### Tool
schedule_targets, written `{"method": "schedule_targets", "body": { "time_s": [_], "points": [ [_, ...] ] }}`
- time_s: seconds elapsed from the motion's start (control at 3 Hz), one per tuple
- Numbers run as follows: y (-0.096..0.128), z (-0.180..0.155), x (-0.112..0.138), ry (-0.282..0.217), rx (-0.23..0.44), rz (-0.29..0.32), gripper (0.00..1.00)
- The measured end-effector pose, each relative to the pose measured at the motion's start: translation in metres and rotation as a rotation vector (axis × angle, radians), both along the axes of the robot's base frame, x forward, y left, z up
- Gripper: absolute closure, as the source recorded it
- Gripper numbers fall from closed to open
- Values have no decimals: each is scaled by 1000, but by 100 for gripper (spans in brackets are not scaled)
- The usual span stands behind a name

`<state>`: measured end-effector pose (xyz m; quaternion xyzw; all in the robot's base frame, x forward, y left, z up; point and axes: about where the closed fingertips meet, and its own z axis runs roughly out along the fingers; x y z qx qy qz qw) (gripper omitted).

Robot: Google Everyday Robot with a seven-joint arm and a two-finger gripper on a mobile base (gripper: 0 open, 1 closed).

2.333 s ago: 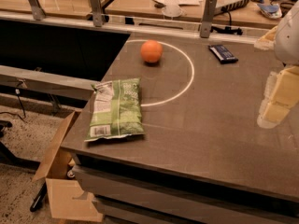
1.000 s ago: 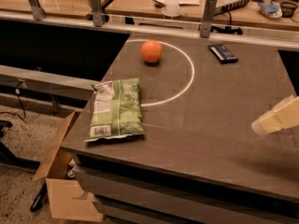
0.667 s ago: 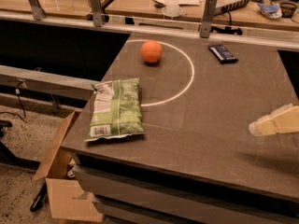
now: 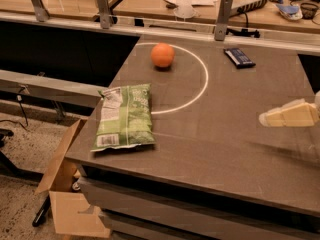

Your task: Move rxbar blueberry near orange

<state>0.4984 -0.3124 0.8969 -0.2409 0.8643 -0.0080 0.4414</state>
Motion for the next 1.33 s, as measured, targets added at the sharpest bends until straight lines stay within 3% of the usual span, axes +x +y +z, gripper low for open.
{"method": "schedule_targets", "body": {
  "time_s": [0.33,0.67,1.0,1.33],
  "points": [
    [2,2,1,5,26,-22,0],
    [16,1,27,-84,136,-27,0],
    [26,3,63,-209,210,-12,0],
    [30,-11,88,-234,211,-18,0]
  ]
}}
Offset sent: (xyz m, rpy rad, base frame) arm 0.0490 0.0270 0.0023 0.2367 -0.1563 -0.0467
